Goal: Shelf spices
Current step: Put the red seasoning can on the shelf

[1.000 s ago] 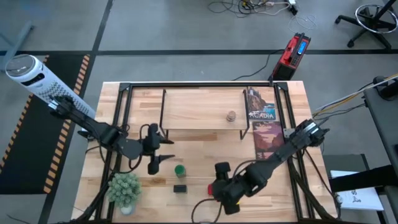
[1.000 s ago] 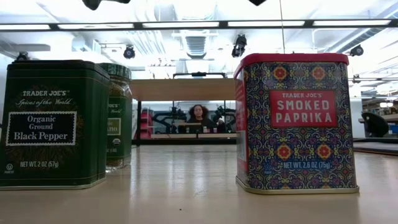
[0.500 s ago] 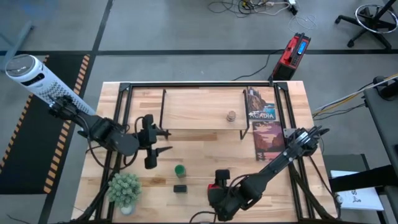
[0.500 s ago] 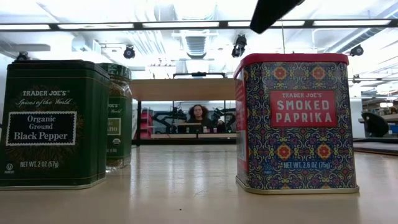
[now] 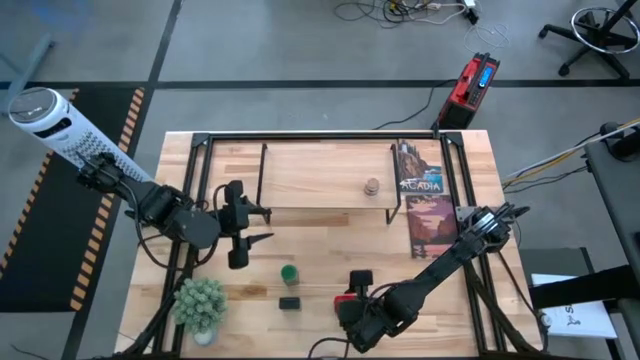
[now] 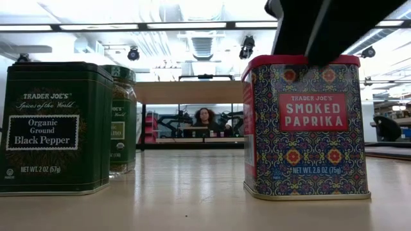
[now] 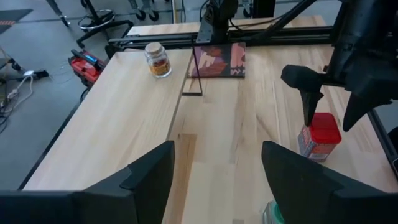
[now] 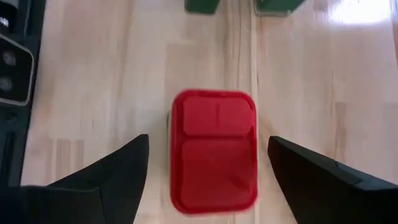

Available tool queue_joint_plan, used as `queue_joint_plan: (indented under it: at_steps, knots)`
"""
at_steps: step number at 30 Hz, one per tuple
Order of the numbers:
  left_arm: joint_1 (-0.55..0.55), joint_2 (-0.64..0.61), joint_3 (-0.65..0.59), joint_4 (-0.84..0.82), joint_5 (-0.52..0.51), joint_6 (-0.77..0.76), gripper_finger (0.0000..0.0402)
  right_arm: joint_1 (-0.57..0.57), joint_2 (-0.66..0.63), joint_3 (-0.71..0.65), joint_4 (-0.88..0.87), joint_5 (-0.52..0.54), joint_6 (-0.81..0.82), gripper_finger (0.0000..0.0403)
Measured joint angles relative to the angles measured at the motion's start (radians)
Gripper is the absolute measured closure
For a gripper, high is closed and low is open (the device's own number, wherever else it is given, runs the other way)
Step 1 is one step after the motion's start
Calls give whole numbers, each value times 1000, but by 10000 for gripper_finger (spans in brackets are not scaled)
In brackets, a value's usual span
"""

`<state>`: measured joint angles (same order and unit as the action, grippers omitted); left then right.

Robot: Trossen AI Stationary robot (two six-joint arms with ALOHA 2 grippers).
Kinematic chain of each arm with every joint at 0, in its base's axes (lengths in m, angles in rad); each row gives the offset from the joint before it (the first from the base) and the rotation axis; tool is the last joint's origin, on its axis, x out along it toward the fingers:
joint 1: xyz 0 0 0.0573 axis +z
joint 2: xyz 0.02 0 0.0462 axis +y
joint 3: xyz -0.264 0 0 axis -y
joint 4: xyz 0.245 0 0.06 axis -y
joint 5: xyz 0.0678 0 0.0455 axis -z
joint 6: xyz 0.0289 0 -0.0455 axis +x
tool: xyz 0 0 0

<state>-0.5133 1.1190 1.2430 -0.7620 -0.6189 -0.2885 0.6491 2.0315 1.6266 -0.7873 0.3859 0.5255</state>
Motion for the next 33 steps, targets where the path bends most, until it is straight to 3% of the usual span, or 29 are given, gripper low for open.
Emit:
queue_joint_plan:
  at_steps: [8,14,21,27,33]
  knots:
    - [0,1,5,-22,0,-4,151,-22,0,-35,33,-1,-31,99]
    - [0,1,6,-22,1,-10,153,-53,0,-86,156,-100,-70,112]
    - [0,2,5,-24,2,-28,153,-74,0,-127,178,-108,-79,130]
    - [0,4,5,-24,2,-47,157,-92,0,-167,244,-178,-101,159]
    - [0,6,5,-25,8,-68,160,-103,0,-169,248,-180,-129,205]
